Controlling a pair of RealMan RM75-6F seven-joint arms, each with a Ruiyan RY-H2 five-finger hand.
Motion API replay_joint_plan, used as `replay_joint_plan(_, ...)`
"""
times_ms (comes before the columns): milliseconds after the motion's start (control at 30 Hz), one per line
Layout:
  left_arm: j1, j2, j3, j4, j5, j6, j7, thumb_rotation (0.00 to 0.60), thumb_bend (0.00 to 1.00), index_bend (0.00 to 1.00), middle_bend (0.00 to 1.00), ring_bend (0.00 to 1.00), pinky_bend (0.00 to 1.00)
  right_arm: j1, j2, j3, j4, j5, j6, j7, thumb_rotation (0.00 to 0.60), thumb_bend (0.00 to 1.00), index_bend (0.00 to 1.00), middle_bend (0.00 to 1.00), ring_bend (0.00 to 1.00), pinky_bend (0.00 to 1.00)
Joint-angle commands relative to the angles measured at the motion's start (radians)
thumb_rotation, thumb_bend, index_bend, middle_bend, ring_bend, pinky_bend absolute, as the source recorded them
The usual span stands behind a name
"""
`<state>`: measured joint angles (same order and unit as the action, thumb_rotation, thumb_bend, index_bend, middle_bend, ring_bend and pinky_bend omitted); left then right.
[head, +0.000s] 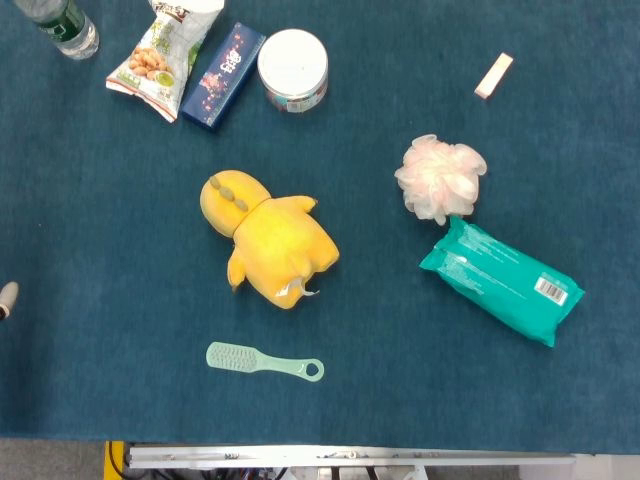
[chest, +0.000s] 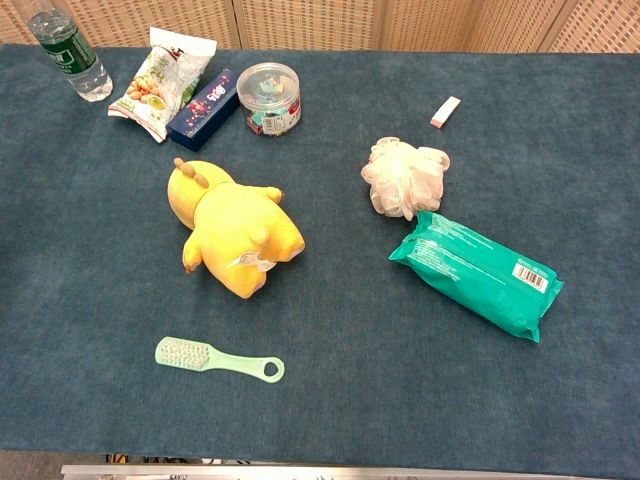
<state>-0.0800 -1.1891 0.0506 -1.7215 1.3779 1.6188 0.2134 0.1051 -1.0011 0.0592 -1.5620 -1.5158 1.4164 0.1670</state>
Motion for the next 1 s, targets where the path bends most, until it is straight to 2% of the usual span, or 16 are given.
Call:
replay_joint_plan(33, 0.002, 0.000, -0.007, -0.002, 0.004, -0.008, 0.003, 0.600, 0.20, 0.19, 0.17, 0.10, 0.17, 0.006, -0.002, -0.001, -0.002, -0.001, -0.009, -0.004, 0.600, 0.22, 0.41, 0.37, 0.24, 0.27)
replay_joint_plan(267, 0.009, 0.007, -0.016, -0.004, 0.032, -0.020, -0.009, 0.600, 0.20, 0.19, 0.17, 0.10, 0.17, 0.011, 0.001, 0.001, -0.004, -0.006, -0.005, -0.006, 0.600, 0.22, 0.41, 0.37, 0.24, 0.27)
replay_joint_plan(467, -0.030, 0.038, -0.017, 0.003, 0.115, -0.075, -0.078, 0.600, 0.20, 0.19, 0.17, 0.10, 0.17, 0.014, 0.014, 0.012, -0.011, -0.004, 0.007, -0.006, 0.600, 0.22, 0.41, 0.37, 0.24, 0.27)
replay_joint_plan(800, -0.173, 0.080, -0.015, 0.041, 0.264, -0.252, -0.265, 0.600, 0.20, 0.19, 0.17, 0.10, 0.17, 0.014, 0.037, 0.027, -0.030, 0.010, 0.023, -0.002, 0.600, 0.21, 0.41, 0.37, 0.24, 0.27)
replay_joint_plan(1000, -0.307, 0.042, -0.026, 0.089, 0.343, -0.392, -0.384, 0.600, 0.20, 0.19, 0.17, 0.10, 0.16, 0.005, 0.046, 0.030, -0.035, 0.023, 0.033, 0.004, 0.600, 0.21, 0.41, 0.37, 0.24, 0.27)
